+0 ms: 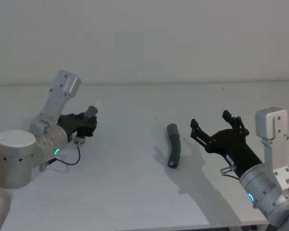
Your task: Use both hands to pick up one end of the pipe from the table, align the ends, and insert them.
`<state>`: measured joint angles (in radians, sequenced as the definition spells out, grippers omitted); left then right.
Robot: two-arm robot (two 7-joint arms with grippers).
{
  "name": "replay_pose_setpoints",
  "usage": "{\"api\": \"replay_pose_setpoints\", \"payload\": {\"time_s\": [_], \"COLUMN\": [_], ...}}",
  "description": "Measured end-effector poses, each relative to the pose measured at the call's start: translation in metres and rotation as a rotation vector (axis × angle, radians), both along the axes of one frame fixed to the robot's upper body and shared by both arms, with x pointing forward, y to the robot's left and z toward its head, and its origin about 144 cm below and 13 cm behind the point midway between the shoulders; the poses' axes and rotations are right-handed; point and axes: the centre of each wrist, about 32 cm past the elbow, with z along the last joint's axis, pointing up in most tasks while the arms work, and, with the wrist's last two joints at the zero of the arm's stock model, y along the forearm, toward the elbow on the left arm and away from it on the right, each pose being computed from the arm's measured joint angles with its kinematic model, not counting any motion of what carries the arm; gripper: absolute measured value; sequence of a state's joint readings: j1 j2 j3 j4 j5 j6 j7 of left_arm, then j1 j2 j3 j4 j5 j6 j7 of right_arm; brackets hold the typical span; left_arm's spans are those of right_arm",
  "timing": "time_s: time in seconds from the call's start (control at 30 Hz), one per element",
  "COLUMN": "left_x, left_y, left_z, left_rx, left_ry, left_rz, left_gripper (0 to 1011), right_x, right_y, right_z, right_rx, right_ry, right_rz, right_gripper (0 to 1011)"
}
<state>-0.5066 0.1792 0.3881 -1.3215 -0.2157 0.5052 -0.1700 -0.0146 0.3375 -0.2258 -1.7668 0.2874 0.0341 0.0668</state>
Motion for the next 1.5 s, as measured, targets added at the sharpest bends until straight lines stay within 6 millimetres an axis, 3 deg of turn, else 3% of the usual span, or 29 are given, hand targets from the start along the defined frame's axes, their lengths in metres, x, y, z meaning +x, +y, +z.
{"api": "replay_pose_setpoints", "payload": {"time_s": [0.4, 0.87, 1.5], "left_x": [-0.008, -0.011, -0.013], "left_y": [0.01, 0.028, 0.076], "left_z": [0.017, 0.031, 0.055], "left_rx": [0.0, 0.08, 0.244], "left_ry": [-0.062, -0.04, 0.052], "left_rz": [-0.033, -0.2, -0.514], "left_gripper": [322, 321, 321], "right_x": [0.0, 0.0, 0.0], "right_y": [0.0, 0.0, 0.0], "right_z": [0.0, 0.0, 0.0], "right_rx": [0.0, 0.0, 0.0], "right_ry": [0.0, 0.0, 0.0], "right_rz": [0.0, 0.0, 0.0], "right_gripper": [1002, 1002, 1002]}}
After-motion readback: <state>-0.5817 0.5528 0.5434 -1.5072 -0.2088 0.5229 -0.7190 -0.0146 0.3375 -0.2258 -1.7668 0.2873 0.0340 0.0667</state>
